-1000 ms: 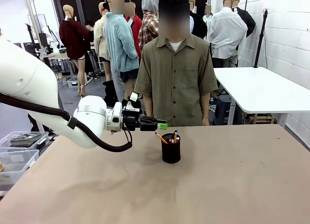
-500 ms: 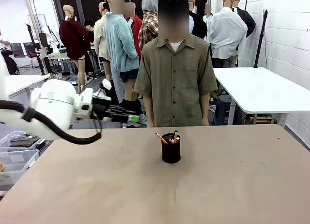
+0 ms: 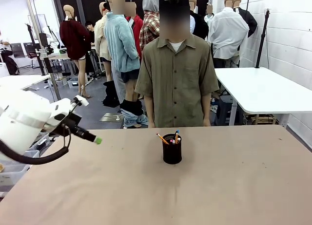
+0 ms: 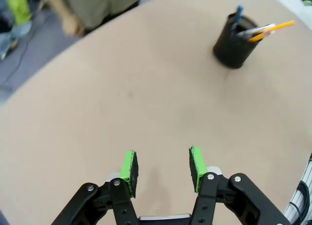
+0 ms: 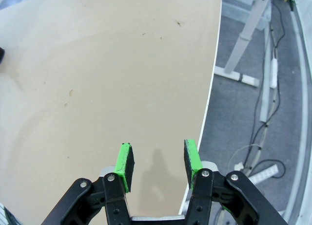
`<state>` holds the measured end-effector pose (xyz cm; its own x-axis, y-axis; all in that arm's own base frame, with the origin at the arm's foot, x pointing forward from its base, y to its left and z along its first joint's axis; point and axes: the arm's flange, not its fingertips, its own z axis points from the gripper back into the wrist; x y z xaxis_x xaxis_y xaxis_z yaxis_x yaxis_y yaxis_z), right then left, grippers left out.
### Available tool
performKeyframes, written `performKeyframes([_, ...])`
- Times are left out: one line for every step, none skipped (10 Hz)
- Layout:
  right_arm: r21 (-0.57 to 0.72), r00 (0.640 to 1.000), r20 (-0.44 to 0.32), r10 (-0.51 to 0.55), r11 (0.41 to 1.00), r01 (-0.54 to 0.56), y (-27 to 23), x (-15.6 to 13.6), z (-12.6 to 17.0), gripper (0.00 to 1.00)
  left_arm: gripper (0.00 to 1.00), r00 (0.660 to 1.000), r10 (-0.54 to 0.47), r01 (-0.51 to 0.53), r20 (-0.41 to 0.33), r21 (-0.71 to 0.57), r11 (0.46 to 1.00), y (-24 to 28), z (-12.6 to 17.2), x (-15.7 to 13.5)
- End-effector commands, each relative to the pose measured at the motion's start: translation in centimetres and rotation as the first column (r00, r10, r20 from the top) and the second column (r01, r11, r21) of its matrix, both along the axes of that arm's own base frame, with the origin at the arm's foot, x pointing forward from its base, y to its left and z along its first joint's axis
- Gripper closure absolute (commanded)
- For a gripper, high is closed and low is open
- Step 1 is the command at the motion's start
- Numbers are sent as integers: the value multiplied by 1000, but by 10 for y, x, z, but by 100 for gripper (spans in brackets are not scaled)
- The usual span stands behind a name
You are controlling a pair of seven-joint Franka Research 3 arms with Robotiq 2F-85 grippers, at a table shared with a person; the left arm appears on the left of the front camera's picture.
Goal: Place the pens into the pen holder.
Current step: Pick up a writing instrument from the table and place it into the Pen holder.
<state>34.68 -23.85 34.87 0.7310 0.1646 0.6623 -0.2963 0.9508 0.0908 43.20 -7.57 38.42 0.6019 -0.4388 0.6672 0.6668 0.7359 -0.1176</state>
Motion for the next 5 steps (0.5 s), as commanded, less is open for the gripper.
performKeyframes([-13,1000,-6,0,1000,0,1,1,-1,46,43,991,105,-104,-78,24,994,16,15,-22])
performKeyframes([-13,1000,-6,0,1000,0,1,1,-1,46,43,987,146,-145,-65,11,989,23,13,-31])
performKeyframes([-13,1000,-6,0,1000,0,1,1,-1,46,43,997,63,-62,-40,19,998,13,-5,-11])
performKeyframes([-13,1000,-6,0,1000,0,1,1,-1,46,43,997,63,-62,-40,19,998,13,-5,-11])
performKeyframes([-13,1000,-6,0,1000,0,1,1,-1,46,43,997,63,-62,-40,19,998,13,-5,-11])
